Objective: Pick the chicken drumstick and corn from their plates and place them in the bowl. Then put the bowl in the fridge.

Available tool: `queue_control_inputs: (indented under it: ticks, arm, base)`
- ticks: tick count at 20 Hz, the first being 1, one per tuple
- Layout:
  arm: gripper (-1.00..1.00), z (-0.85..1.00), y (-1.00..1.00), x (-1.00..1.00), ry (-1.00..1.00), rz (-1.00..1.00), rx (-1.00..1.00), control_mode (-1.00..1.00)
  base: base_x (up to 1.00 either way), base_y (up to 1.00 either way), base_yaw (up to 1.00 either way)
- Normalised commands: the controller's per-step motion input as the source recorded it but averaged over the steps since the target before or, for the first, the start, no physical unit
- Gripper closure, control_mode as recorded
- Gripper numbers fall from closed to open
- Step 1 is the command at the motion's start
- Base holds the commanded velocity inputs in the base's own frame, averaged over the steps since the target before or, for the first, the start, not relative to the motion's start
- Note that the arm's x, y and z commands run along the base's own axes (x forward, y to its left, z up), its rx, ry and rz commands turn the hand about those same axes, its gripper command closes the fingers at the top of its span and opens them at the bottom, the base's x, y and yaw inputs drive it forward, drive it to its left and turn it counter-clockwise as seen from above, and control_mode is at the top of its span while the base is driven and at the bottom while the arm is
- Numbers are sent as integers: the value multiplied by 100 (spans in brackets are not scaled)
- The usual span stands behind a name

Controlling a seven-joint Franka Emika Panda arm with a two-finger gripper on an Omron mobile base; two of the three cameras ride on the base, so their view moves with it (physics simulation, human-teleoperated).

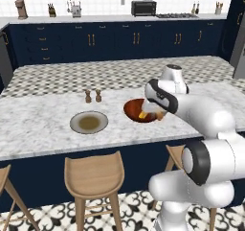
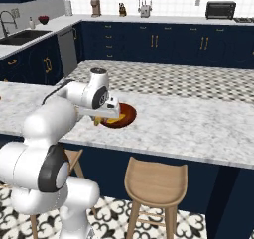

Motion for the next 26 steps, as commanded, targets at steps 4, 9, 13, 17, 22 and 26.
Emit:
queue_control_inputs:
  ticks: [4, 9, 13, 17, 22, 26]
  arm:
    - [100, -12, -12, 100, -1, 0, 0, -100]
    - [100, -38, -1, 100, 0, 0, -1, -100]
    - [100, -48, -2, 82, 0, 0, 0, -100]
    - [100, -52, 0, 52, 0, 0, -1, -100]
    - [100, -42, -1, 17, 0, 0, 0, -100]
    - [100, -31, -1, 26, 0, 0, 0, -100]
  base:
    - [0, 0, 0]
    - [0, 0, 0]
    - [0, 0, 0]
    - [0, 0, 0]
    - [0, 0, 0]
    - [0, 0, 0]
